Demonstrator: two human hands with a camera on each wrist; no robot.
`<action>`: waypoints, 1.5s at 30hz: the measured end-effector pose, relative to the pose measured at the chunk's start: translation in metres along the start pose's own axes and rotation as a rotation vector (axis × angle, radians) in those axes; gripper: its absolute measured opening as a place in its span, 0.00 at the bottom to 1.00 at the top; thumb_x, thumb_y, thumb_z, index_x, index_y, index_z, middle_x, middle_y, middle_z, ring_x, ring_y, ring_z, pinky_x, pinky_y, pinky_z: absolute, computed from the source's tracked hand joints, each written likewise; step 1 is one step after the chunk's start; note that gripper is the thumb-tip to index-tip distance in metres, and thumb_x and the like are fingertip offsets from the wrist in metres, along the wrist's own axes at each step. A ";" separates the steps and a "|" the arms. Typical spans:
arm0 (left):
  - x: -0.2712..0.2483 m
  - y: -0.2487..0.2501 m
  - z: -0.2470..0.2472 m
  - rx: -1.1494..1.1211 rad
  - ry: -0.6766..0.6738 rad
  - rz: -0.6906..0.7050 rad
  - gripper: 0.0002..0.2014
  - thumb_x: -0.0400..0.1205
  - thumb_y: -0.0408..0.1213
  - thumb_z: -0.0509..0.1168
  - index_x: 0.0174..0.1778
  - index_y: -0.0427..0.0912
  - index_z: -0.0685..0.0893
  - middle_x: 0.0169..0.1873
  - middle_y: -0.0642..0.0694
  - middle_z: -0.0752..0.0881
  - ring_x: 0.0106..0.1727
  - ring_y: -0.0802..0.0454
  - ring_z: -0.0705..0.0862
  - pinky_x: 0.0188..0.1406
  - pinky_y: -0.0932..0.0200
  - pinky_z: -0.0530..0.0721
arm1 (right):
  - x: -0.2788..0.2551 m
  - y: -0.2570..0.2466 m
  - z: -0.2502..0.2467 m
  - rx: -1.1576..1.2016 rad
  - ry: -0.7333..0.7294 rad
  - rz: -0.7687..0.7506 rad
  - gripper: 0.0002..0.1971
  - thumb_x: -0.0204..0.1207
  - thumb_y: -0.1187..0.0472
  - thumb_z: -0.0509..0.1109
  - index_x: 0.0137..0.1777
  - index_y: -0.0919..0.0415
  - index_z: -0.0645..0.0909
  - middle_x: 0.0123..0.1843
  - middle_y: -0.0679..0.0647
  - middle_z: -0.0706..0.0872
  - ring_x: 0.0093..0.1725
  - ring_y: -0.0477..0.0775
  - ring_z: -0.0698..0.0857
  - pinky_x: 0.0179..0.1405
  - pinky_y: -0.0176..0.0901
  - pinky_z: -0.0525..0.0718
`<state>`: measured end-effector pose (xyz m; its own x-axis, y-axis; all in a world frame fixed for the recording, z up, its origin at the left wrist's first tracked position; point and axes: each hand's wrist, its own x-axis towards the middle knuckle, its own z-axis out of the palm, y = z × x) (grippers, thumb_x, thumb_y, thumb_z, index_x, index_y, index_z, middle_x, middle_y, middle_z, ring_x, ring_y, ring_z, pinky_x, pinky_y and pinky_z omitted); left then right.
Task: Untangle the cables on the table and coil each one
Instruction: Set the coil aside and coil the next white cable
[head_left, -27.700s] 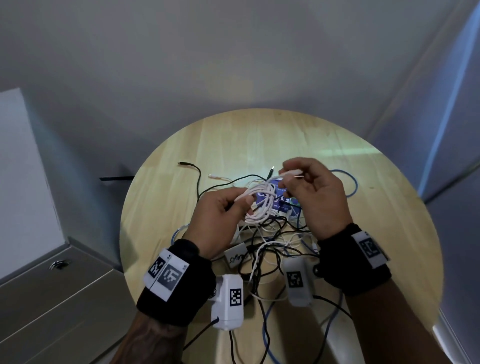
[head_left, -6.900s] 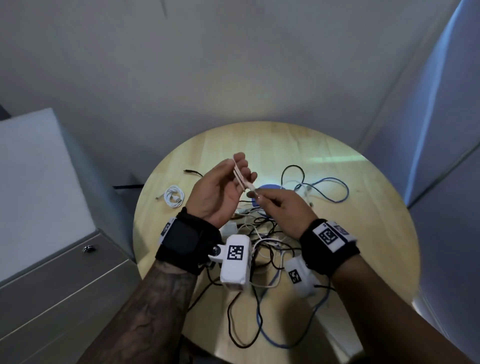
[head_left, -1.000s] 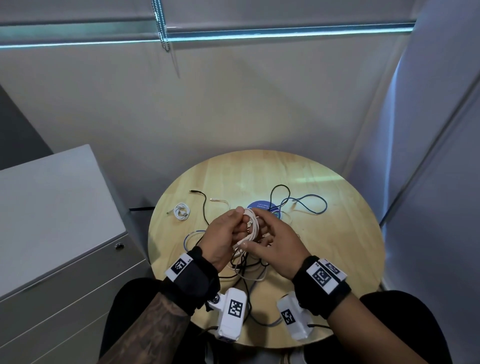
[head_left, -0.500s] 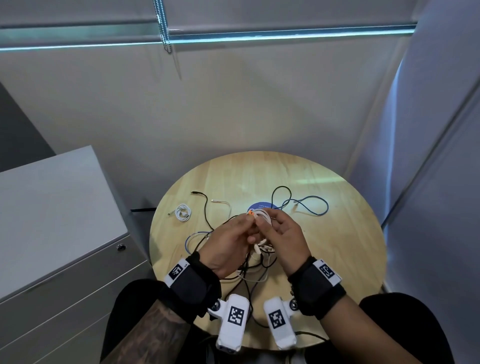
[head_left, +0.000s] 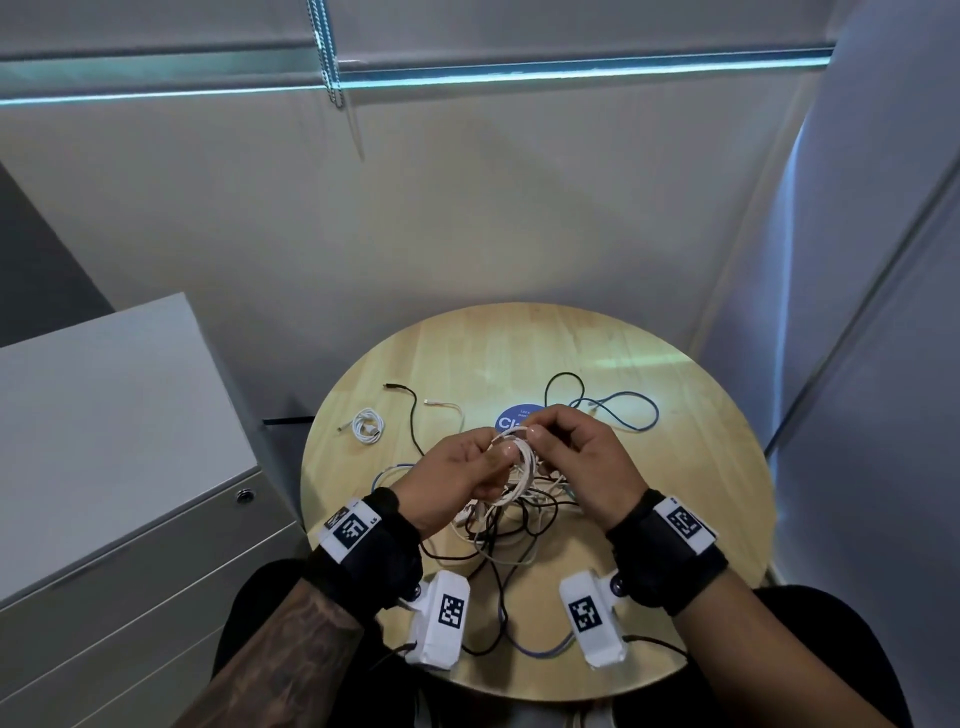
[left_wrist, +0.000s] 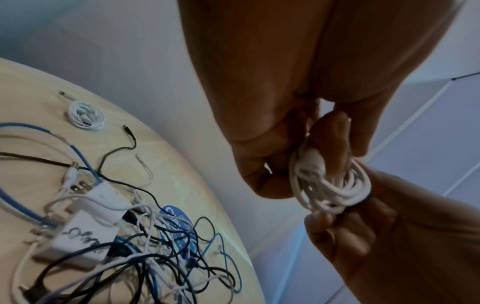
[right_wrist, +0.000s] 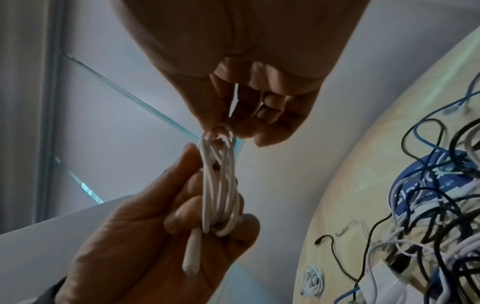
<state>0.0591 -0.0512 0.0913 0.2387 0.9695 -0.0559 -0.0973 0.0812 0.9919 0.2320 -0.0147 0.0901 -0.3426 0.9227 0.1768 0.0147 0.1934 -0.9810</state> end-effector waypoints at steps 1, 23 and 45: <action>0.000 0.003 -0.001 0.042 -0.003 0.002 0.09 0.81 0.42 0.65 0.39 0.42 0.78 0.25 0.53 0.69 0.27 0.56 0.64 0.27 0.66 0.67 | 0.000 -0.001 0.000 -0.010 -0.006 -0.020 0.06 0.81 0.69 0.69 0.47 0.59 0.86 0.44 0.53 0.88 0.42 0.45 0.84 0.44 0.37 0.81; -0.003 0.005 -0.001 0.192 -0.016 0.048 0.16 0.81 0.50 0.66 0.33 0.42 0.81 0.22 0.53 0.68 0.23 0.57 0.62 0.23 0.66 0.63 | 0.005 -0.002 -0.001 0.202 -0.297 0.189 0.16 0.74 0.45 0.70 0.53 0.56 0.84 0.48 0.61 0.85 0.48 0.61 0.79 0.51 0.56 0.76; 0.002 -0.015 0.008 0.202 0.236 0.068 0.14 0.89 0.36 0.57 0.37 0.40 0.77 0.24 0.53 0.67 0.25 0.57 0.64 0.27 0.64 0.64 | 0.033 -0.008 -0.002 0.179 0.246 -0.035 0.06 0.85 0.68 0.63 0.47 0.60 0.73 0.37 0.54 0.87 0.27 0.51 0.78 0.29 0.41 0.82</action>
<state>0.0684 -0.0523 0.0770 0.0047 0.9999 0.0103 0.0937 -0.0107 0.9955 0.2227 0.0151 0.1039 -0.1015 0.9739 0.2030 -0.1664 0.1846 -0.9686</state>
